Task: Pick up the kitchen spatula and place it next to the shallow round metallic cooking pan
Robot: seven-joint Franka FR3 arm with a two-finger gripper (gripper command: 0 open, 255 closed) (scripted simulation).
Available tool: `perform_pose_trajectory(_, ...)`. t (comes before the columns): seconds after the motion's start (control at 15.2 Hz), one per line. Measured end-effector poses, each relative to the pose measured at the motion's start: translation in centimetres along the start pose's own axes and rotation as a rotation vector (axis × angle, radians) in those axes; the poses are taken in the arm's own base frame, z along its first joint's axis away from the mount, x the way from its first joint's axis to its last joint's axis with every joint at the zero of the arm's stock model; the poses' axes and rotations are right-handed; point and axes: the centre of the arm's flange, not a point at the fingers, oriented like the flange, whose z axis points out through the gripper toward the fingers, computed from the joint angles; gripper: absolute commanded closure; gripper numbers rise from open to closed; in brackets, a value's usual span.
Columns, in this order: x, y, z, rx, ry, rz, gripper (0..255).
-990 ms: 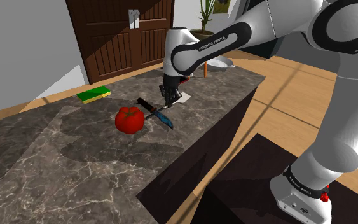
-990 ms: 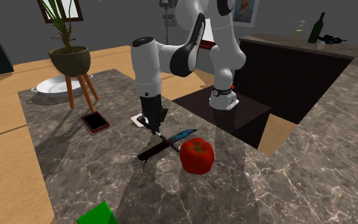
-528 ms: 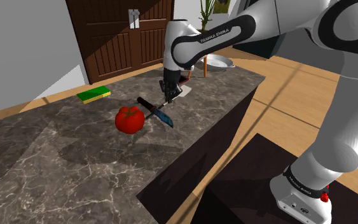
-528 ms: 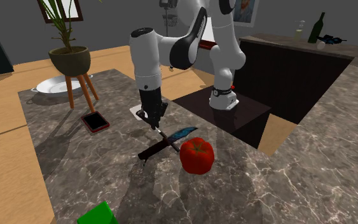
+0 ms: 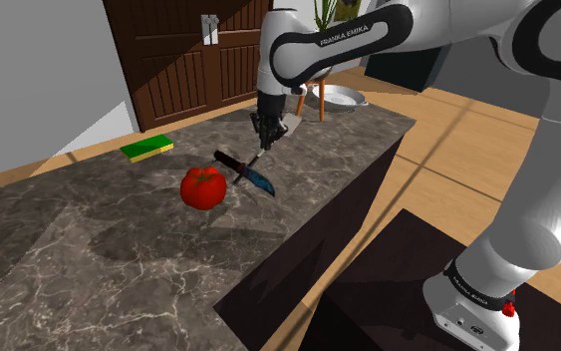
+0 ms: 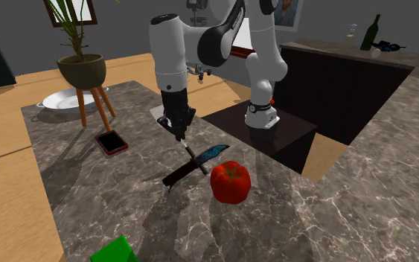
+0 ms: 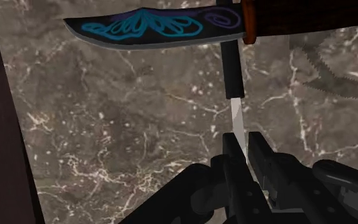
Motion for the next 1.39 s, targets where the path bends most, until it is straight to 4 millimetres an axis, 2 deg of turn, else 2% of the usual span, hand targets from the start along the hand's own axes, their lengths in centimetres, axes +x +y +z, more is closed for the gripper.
perform_pose_trajectory(0.53, -0.4, -0.1, -4.1, 0.000, 0.000, 0.000, 255)
perform_pose_trajectory(0.59, 0.3, 0.0, -4.3, 0.000, 0.000, 0.000, 255)
perform_pose_trajectory(0.73, 2.2, 0.5, -4.7, 0.000, 0.000, 0.001, 255)
perform_pose_trajectory(1.39, 15.1, 3.6, -5.4, 0.000, 0.000, 0.002, 255)
